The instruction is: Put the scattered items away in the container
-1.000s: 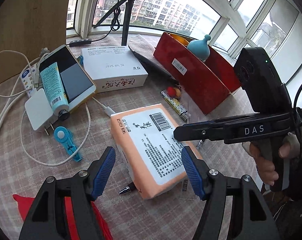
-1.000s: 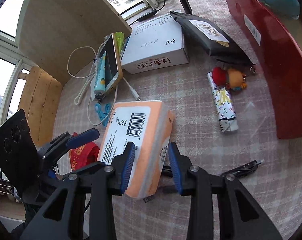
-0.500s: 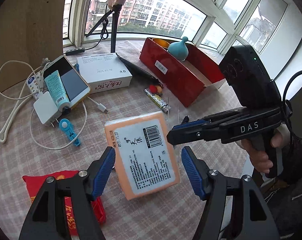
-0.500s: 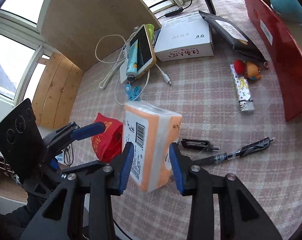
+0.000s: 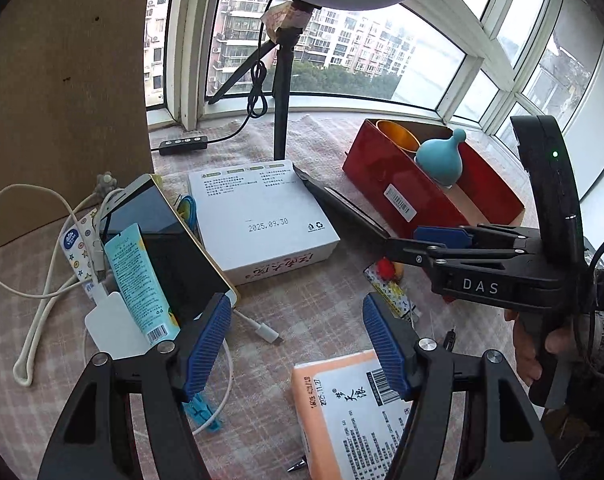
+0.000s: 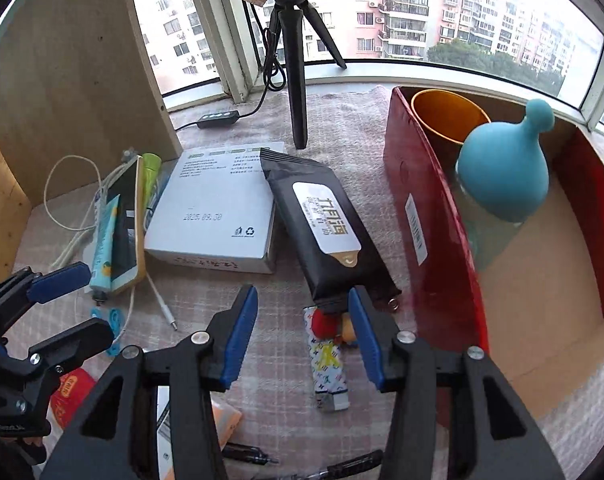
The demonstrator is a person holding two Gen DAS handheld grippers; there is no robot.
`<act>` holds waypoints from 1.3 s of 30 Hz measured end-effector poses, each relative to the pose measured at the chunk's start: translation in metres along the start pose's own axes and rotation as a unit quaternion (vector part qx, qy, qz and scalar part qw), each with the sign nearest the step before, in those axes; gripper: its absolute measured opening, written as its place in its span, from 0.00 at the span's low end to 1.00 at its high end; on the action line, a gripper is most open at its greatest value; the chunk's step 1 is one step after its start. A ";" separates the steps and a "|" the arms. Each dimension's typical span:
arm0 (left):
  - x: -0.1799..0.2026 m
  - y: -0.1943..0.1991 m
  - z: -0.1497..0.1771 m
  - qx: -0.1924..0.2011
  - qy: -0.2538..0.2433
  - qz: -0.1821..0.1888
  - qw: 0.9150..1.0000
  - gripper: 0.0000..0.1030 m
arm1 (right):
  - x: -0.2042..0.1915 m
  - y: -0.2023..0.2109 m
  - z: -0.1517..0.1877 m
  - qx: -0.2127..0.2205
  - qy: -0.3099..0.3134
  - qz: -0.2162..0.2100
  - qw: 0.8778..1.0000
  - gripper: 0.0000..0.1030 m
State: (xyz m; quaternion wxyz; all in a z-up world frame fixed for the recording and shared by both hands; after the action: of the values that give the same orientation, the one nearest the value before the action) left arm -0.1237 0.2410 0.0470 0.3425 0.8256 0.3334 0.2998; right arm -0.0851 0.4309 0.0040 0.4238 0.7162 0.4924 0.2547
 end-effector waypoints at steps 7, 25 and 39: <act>0.000 0.009 0.007 0.008 0.005 0.022 1.000 0.64 | -0.005 -0.043 -0.007 -0.036 0.067 0.075 0.994 0.51; -0.010 0.063 0.030 0.045 0.030 0.011 0.998 0.64 | 0.004 0.034 -0.004 0.027 -0.041 -0.094 0.994 0.10; -0.018 0.094 0.051 0.055 0.047 -0.013 0.997 0.63 | -0.046 0.124 0.060 -0.020 -0.118 -0.335 0.935 0.10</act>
State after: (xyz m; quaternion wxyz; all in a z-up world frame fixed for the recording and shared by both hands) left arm -0.0648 0.1577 0.0845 0.2845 0.8240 0.3754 0.3149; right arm 0.0053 0.3475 0.0821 0.5534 0.5264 0.6451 0.0219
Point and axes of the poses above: each gripper's, at about its wrist camera, not at the fingertips, and y roughly against the way its jaws point, x to its right, z to its underside, the point moved 7 cm from there along -y, roughly the way its jaws point, and after that the axes turned 1 degree about x, right-handed, at the moved point
